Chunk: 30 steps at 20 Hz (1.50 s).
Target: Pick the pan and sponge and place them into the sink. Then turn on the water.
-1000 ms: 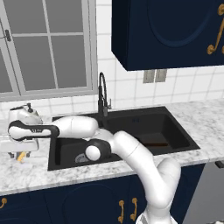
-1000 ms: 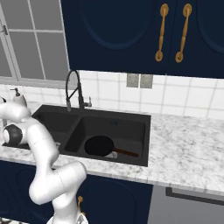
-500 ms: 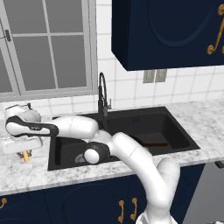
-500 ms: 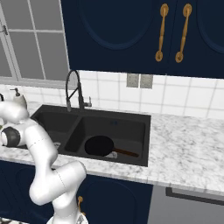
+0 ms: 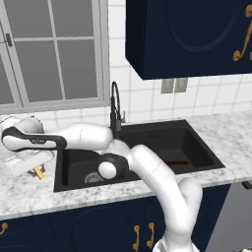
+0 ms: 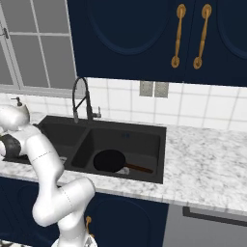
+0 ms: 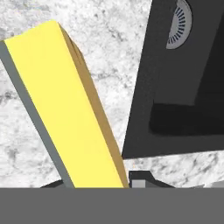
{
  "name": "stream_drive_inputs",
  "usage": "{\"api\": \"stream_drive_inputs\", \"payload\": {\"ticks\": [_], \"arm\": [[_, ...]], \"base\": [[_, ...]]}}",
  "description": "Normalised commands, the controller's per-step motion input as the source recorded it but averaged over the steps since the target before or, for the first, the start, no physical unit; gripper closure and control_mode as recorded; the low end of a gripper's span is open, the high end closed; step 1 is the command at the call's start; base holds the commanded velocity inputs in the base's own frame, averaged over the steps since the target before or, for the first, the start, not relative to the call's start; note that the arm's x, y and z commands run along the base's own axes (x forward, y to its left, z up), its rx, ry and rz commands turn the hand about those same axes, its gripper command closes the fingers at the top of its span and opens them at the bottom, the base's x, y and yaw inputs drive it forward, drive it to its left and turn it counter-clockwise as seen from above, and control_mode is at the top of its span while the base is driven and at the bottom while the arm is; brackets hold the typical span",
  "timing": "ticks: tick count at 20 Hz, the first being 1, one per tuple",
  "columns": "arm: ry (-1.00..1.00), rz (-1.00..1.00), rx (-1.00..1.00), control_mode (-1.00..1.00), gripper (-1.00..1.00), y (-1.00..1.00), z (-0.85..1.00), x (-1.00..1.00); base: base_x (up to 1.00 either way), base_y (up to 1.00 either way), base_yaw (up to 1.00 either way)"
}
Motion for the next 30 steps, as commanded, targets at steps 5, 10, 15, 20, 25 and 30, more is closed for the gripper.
{"api": "stream_drive_inputs", "payload": {"ticks": [5, 10, 15, 20, 25, 30], "arm": [[-0.26, 0.01, 0.18, -1.00, 1.00, -1.00, -0.01, -0.88], [-0.20, 0.00, 0.32, -1.00, 1.00, -1.00, 0.03, -0.76], [-0.07, 0.00, 0.33, -1.00, 1.00, -1.00, 0.28, -0.34], [-0.04, 0.00, 0.29, -1.00, 1.00, -1.00, 0.49, -0.09], [0.00, 0.00, 0.23, -1.00, 1.00, -1.00, 0.58, -0.13], [0.03, 0.08, 0.21, -1.00, 1.00, -1.00, 0.12, -0.05]], "base": [[0.00, 0.00, 0.00], [0.00, 0.00, 0.00], [0.00, 0.00, 0.00], [0.00, 0.00, 0.00], [0.00, 0.00, 0.00], [0.00, 0.00, 0.00]]}}
